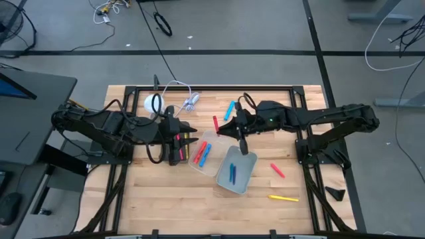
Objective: Pick & Place Markers
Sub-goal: Put the pink marker into the black bin
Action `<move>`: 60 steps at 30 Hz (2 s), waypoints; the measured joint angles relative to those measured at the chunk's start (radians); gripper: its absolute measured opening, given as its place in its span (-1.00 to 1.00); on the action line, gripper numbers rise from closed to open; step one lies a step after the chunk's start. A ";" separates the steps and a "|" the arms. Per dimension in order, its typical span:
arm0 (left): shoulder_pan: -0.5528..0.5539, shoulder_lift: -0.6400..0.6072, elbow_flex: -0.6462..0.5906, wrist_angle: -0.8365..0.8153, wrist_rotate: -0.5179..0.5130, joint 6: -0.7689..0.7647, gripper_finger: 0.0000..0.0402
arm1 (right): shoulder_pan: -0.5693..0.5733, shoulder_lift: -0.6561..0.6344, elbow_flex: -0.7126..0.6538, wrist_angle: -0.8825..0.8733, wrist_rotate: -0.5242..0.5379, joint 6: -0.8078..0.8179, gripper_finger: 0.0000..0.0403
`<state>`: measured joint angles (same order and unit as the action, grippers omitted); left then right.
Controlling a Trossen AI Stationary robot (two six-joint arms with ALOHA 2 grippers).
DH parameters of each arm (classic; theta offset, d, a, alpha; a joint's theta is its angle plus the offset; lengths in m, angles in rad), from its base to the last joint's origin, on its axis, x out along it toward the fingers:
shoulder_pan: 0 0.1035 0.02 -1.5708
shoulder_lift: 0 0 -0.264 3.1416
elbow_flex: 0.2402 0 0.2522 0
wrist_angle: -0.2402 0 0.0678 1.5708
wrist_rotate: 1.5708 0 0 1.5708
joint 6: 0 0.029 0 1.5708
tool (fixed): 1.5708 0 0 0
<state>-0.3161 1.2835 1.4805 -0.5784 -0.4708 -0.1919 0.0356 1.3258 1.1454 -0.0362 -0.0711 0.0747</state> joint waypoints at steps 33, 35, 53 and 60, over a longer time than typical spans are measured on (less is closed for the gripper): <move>0.146 0.146 -0.001 0.345 0.233 0.020 -0.31 | 0.078 0.005 0.000 0.202 0.040 0.015 -0.91; 0.146 0.150 -0.001 0.352 0.234 0.020 -0.33 | 0.083 0.005 0.000 0.204 0.040 0.014 -0.91; 0.145 0.148 -0.001 0.392 0.231 0.017 -0.81 | 0.087 0.005 0.000 0.198 0.037 -0.012 -0.81; 0.145 0.129 -0.001 0.318 0.159 -0.029 -0.80 | 0.085 0.001 0.000 0.135 0.038 -0.015 -0.49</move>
<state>-0.1707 1.4129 1.4799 -0.2600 -0.3120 -0.2206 0.1208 1.3269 1.1458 0.0986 -0.0329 0.0593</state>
